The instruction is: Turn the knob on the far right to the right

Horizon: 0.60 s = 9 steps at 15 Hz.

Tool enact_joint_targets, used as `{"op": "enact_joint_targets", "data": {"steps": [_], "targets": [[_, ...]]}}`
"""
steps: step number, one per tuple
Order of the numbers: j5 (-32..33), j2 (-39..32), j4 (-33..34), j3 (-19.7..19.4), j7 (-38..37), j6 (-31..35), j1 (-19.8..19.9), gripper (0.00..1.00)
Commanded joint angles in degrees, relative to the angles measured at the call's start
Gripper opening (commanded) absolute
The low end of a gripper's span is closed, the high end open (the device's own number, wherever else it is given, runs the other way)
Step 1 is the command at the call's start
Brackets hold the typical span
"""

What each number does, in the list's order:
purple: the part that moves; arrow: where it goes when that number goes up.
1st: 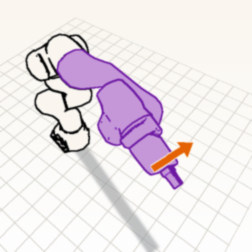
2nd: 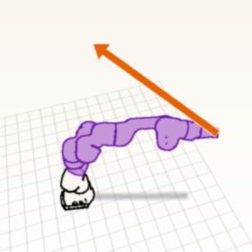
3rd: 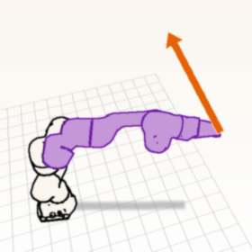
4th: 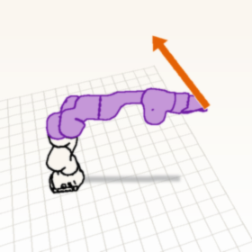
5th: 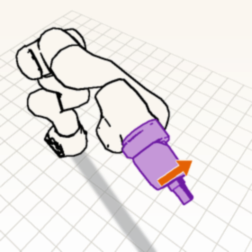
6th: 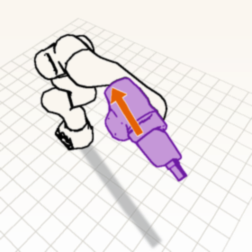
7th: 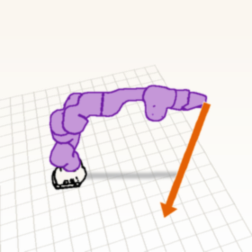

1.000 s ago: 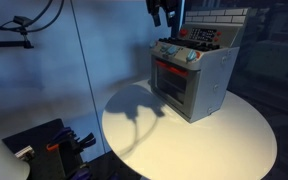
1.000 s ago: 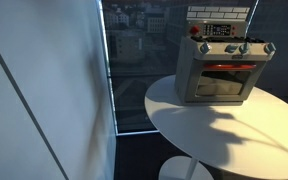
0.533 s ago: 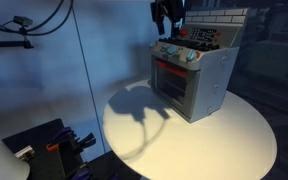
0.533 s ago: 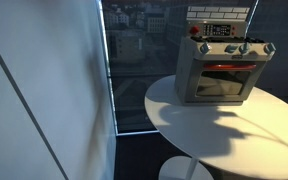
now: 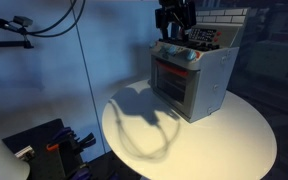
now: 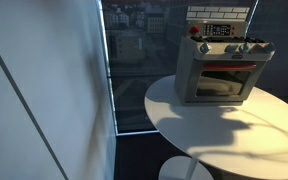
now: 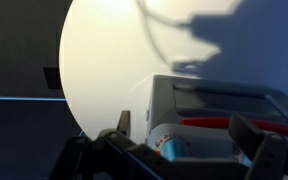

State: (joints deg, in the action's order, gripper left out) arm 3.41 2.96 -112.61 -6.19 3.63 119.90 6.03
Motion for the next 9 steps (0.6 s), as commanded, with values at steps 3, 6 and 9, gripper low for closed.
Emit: {"op": "enact_joint_targets", "data": {"steps": [3, 6, 9], "targets": [[-5.0, -1.3, 2.0, -0.8, 10.3, 1.7, 0.2, 1.00], [-6.7, -1.0, 0.9, -1.1, 12.9, 5.3, 0.3, 1.00], [-7.5, -1.0, -0.7, -1.2, 13.4, 10.6, 0.4, 1.00]]}}
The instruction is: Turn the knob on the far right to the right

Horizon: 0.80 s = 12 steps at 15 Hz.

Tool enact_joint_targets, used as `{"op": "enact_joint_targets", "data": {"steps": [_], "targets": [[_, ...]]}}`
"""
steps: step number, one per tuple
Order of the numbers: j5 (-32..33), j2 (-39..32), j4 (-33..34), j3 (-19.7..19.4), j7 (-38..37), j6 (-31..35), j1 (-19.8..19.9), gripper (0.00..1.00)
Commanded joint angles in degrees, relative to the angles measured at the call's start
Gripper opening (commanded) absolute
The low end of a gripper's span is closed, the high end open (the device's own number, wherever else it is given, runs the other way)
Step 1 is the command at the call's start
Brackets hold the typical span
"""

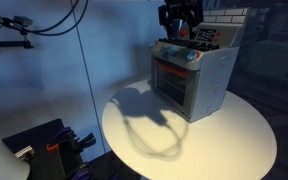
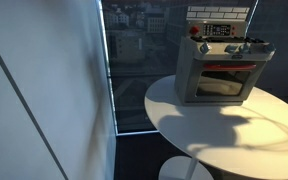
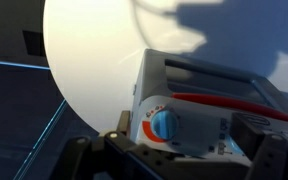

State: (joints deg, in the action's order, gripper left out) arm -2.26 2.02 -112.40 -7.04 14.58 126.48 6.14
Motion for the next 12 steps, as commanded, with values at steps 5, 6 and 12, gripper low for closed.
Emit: {"op": "enact_joint_targets", "data": {"steps": [5, 6, 12], "targets": [[-3.9, -0.3, -4.2, -0.4, 2.9, 12.2, 0.3, 1.00], [-4.6, -0.2, -4.9, -0.4, 3.2, 13.4, 0.3, 1.00], [-9.6, 0.2, -7.4, -0.5, 4.4, 16.6, 0.3, 1.00]]}}
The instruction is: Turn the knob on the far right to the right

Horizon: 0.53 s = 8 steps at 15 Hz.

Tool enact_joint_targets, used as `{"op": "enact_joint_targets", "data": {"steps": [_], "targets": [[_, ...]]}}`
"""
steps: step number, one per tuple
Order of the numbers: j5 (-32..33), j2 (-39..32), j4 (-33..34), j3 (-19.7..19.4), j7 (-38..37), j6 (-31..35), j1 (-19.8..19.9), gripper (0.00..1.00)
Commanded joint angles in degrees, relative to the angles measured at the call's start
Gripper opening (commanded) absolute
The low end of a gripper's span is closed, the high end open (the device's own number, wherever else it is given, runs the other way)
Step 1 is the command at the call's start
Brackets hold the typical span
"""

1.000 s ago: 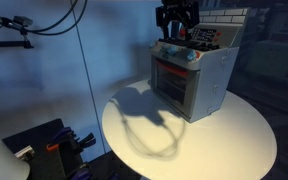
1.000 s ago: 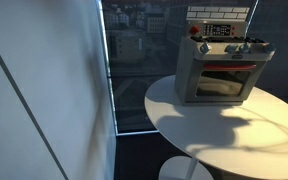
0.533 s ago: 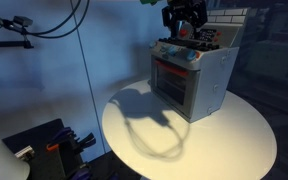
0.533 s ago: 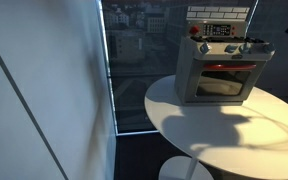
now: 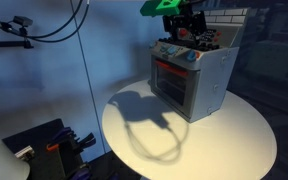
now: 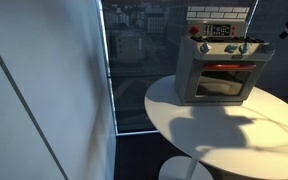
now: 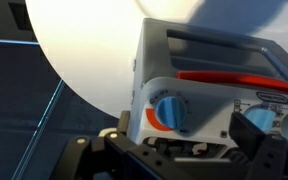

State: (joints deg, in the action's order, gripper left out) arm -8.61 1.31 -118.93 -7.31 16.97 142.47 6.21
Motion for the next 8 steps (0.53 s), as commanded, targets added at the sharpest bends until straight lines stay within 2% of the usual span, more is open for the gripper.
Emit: {"op": "enact_joint_targets", "data": {"steps": [1, 8], "targets": [[-0.7, 0.0, -0.2, 0.1, -0.1, 0.1, 0.1, 1.00], [-1.5, -1.4, 0.2, 0.0, 0.5, 1.2, 0.2, 1.00]]}}
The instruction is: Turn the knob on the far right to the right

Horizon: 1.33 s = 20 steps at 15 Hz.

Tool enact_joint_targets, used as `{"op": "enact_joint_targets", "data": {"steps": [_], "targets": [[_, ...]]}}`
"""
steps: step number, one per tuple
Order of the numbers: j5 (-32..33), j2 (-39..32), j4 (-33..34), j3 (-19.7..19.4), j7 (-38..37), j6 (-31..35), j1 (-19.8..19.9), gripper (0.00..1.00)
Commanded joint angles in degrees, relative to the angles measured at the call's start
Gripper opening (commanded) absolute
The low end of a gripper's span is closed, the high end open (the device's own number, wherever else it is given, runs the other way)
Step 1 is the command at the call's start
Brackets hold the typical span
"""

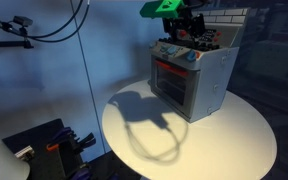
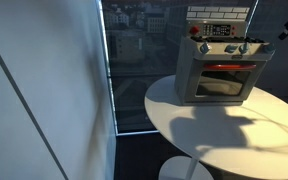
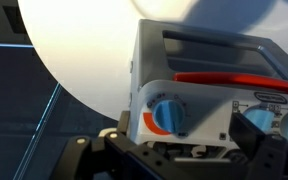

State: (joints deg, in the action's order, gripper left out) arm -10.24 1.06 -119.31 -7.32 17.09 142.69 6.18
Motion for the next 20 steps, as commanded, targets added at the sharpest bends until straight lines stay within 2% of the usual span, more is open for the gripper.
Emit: {"op": "enact_joint_targets", "data": {"steps": [1, 11, 20], "targets": [[-0.3, -1.7, 0.9, 0.0, 0.9, 1.4, 0.2, 1.00], [-2.5, -4.3, -0.1, 1.3, 4.7, 6.4, 0.6, 1.00], [-10.2, -4.4, -2.5, 2.2, 11.1, 12.7, 0.9, 1.00]]}}
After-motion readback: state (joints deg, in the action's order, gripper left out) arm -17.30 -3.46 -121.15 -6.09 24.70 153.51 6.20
